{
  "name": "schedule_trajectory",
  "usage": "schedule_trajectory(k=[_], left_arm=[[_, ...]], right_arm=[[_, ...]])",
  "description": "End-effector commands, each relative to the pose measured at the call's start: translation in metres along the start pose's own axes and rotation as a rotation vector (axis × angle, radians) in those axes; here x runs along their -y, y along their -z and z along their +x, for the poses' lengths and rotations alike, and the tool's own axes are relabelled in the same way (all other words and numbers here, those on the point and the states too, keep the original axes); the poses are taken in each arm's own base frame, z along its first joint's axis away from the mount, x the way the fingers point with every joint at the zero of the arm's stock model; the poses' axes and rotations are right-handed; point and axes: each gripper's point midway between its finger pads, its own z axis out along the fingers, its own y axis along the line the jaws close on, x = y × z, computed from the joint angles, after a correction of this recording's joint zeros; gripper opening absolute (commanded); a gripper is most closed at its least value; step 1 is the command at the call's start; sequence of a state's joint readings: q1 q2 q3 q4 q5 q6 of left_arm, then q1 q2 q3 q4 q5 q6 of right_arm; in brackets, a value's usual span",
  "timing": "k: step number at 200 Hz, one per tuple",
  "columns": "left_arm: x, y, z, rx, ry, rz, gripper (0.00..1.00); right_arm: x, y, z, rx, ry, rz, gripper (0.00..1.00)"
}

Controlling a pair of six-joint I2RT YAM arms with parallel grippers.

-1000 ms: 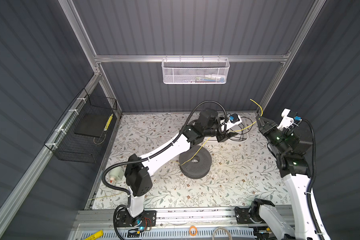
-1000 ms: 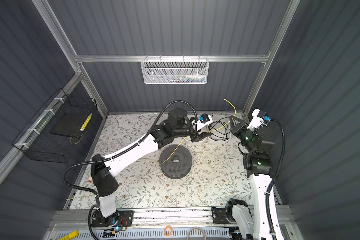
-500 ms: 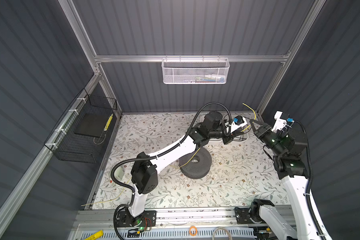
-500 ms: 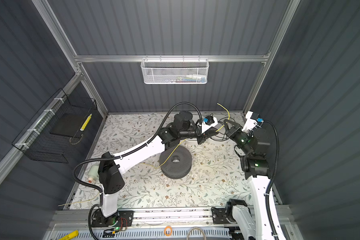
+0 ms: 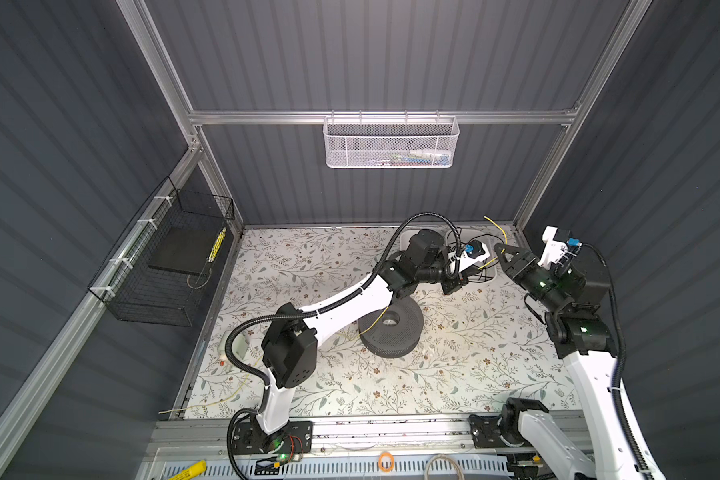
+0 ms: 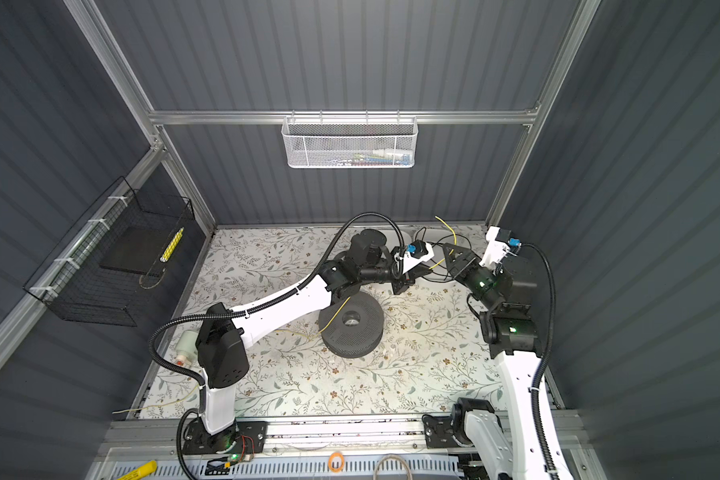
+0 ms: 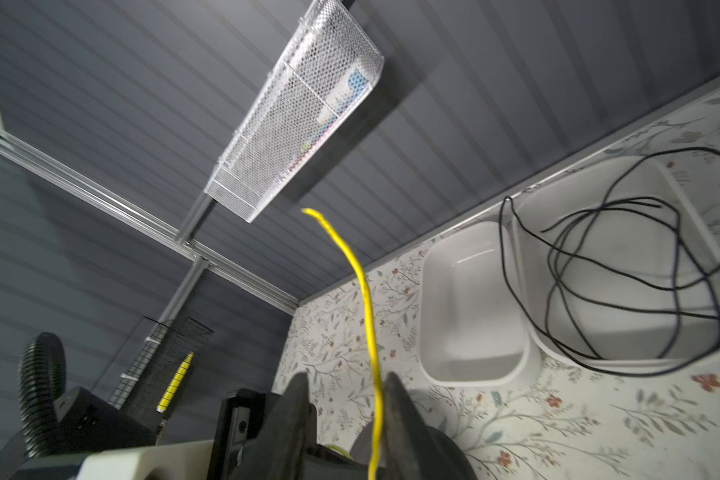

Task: Wrap the cables

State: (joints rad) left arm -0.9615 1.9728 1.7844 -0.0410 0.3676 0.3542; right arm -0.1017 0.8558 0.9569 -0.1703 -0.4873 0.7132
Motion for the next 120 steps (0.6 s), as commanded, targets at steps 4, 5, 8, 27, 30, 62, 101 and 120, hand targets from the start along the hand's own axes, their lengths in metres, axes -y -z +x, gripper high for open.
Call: schedule_trajectory(k=[4, 5, 8, 27, 30, 62, 101, 120], left_arm=[[0.0, 0.019, 0.023, -0.122, -0.091, -0.055, 0.0], [0.0, 0.019, 0.024, -0.125, -0.093, -0.056, 0.0], [-0.001, 0.021, 0.027, -0.138, -0.102, -0.065, 0.0], [0.001, 0.026, 0.043, -0.199, -0.133, -0.075, 0.0], [0.001, 0.027, 0.045, -0.208, -0.137, -0.077, 0.0], [0.001, 0.033, 0.06, -0.279, -0.174, -0.086, 0.0], [0.001, 0.035, 0.064, -0.307, -0.192, -0.084, 0.0], [0.002, 0.035, 0.064, -0.313, -0.191, -0.077, 0.0]], right_arm=[[0.004, 0.013, -0.005, -0.035, 0.134, 0.124, 0.41], [0.005, 0.013, -0.004, -0.042, 0.133, 0.131, 0.41], [0.007, 0.014, -0.003, -0.057, 0.139, 0.146, 0.41], [0.01, 0.011, 0.0, -0.142, 0.194, 0.192, 0.42], [0.01, 0.01, 0.001, -0.155, 0.203, 0.199, 0.42], [0.013, -0.005, 0.009, -0.293, 0.33, 0.283, 0.46], [0.016, -0.037, 0.032, -0.455, 0.457, 0.305, 0.53], [0.023, -0.052, 0.035, -0.483, 0.479, 0.329, 0.54]])
